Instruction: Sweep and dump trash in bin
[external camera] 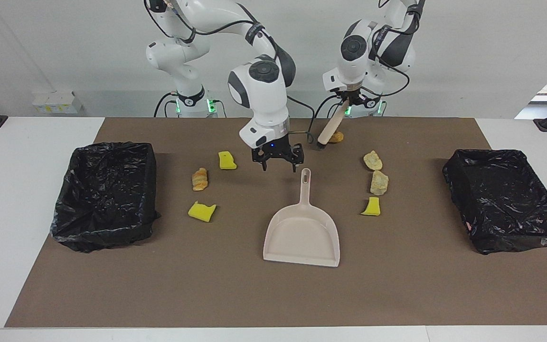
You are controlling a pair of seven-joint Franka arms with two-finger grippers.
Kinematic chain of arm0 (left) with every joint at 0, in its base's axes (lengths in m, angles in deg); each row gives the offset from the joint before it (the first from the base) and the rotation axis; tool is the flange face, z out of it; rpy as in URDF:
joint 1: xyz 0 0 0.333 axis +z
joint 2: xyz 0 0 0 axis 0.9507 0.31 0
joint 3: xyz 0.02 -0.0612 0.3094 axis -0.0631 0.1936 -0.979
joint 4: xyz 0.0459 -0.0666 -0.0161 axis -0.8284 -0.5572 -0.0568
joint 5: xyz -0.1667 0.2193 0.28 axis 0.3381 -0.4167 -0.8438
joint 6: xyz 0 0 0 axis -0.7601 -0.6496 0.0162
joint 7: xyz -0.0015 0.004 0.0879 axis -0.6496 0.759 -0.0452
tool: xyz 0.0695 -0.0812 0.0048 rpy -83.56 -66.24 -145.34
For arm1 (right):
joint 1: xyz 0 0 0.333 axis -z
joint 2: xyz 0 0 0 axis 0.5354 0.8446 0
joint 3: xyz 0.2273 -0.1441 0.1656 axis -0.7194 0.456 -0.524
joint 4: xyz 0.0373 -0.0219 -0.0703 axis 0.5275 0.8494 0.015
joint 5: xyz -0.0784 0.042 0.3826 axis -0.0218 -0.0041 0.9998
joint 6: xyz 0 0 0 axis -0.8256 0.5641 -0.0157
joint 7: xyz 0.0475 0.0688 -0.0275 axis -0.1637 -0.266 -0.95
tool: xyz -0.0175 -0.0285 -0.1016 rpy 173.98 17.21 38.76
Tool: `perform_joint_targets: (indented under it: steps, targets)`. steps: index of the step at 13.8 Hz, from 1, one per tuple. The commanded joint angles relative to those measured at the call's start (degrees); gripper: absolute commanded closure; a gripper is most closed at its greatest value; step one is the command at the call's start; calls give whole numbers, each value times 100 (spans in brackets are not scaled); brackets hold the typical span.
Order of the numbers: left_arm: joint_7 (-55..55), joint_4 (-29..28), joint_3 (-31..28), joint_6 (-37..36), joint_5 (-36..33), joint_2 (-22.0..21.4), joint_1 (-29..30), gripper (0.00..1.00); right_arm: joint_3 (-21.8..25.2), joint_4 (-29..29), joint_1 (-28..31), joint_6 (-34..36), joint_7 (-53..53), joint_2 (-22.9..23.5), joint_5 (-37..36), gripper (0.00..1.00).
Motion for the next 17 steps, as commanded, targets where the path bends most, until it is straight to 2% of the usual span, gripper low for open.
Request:
perform_joint_targets:
  steps: [1,3,5,8,10,12,14,17]
  targets:
    - [-654,-272,-18,-36,295,-290,342,100,25,-309,-368,-256,930,445,-554,0]
    - [-1266,-63,-210,17,357,-246,850,100,25,-381,-536,-309,1188,674,-1090,0]
    - [-1937,88,-317,-350,357,-254,1169,100,16,-363,-502,-624,1180,771,-1251,0]
    - [-2385,27,-300,-519,357,-289,1099,100,16,-398,-501,-722,1136,1052,-1426,9]
    - [-2466,-166,-273,-651,357,-333,1081,100,16,-477,-475,-713,1092,1070,-1479,21]
    - [-2606,-141,-300,-635,453,-334,1099,100,16,-477,-475,-696,1065,1062,-1479,42]
    - [-2581,-149,-265,-642,577,-359,1081,100,16,-503,-475,-635,1048,1070,-1488,74]
    - [-2554,-184,-238,-573,612,-351,977,100,16,-592,-405,-608,786,1027,-1471,100]
